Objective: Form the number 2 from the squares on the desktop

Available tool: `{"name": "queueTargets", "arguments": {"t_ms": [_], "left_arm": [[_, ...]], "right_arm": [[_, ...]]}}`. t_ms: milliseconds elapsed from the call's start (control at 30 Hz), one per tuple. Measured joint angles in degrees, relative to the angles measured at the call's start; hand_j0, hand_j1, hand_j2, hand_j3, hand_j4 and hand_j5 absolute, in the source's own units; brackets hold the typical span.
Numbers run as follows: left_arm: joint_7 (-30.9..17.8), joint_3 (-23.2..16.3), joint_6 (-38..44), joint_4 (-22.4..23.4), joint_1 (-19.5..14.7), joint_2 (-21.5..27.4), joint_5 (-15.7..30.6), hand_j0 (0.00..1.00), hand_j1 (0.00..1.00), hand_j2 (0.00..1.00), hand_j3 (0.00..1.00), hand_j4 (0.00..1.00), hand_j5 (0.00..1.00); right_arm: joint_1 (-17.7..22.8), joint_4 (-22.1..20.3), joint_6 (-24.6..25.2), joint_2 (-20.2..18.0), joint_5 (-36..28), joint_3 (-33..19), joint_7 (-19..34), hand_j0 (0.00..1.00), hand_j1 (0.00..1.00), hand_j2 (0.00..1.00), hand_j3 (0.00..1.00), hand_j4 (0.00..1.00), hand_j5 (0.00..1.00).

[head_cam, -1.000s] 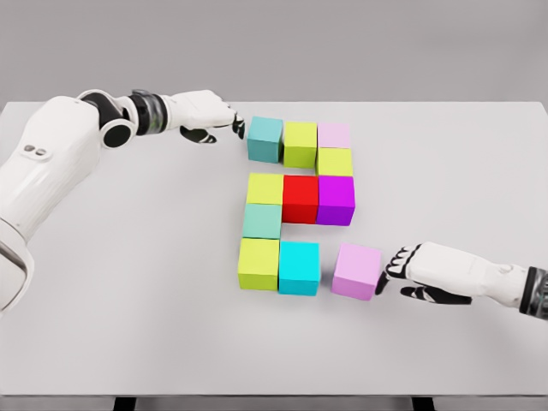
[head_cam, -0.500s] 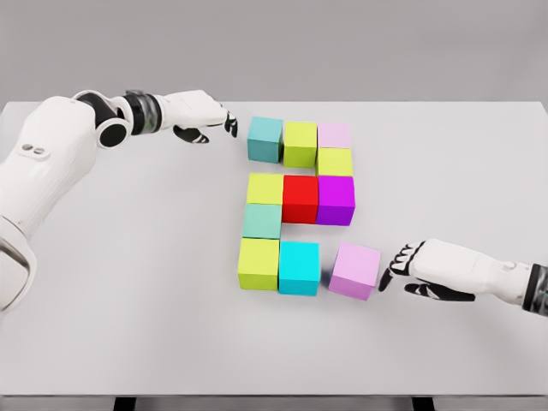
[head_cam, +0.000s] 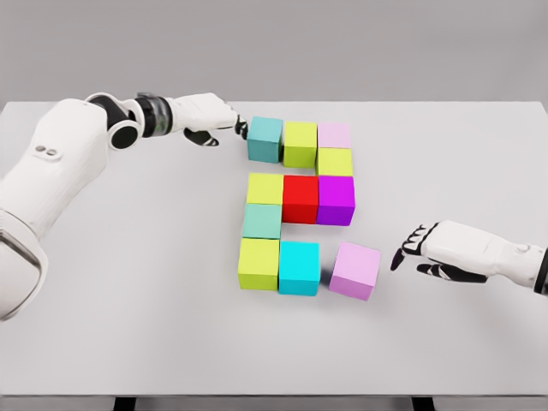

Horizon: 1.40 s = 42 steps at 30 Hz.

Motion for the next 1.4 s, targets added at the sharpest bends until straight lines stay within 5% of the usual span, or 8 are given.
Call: {"name": "queueTargets", "arguments": {"t_ms": [1400], "left_arm": [[-0.7,1.8,0.0,-0.2,0.6,1.0,0.0,0.72,0.72,0.72,0.72,0.72,0.72]], "right_arm": [[-2.5,-0.5,0.4,3.7,3.7,2.4,-0.1,0.58,0.58,0.58,0.58,0.58,0.58]]}}
